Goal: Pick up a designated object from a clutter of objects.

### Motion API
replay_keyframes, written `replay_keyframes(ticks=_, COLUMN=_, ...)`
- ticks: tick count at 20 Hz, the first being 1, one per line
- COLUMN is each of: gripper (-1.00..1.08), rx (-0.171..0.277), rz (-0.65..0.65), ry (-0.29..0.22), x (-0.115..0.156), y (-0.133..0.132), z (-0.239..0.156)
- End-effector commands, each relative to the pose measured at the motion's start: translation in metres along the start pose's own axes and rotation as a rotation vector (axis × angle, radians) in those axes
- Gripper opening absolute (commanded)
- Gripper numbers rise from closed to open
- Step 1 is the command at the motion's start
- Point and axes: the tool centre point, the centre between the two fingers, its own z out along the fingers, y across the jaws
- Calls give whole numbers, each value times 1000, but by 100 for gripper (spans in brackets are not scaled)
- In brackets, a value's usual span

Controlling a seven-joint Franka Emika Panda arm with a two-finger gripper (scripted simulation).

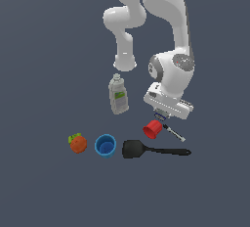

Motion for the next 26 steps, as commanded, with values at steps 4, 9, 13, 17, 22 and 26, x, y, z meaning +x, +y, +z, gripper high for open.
replay_keyframes(ticks=4, gripper=-100, rx=1, rz=0, ry=0, x=12, y=20, z=-53)
replay_keyframes(ticks=9, gripper=-100, rx=2, rz=0, ry=-1, x=24, y=39, z=-107)
replay_keyframes(ticks=13, gripper=-100, rx=3, rz=0, ry=-2, x=33, y=54, z=-149)
replay_keyframes(ticks=17, gripper=-100, rx=3, rz=0, ry=-2, x=43, y=69, z=-190)
replay_keyframes(ticks=22, gripper=-100, rx=3, rz=1, ry=-2, x=55, y=86, z=-240)
replay_keyframes(ticks=26, gripper=-100, rx=2, rz=1, ry=-2, x=64, y=99, z=-278)
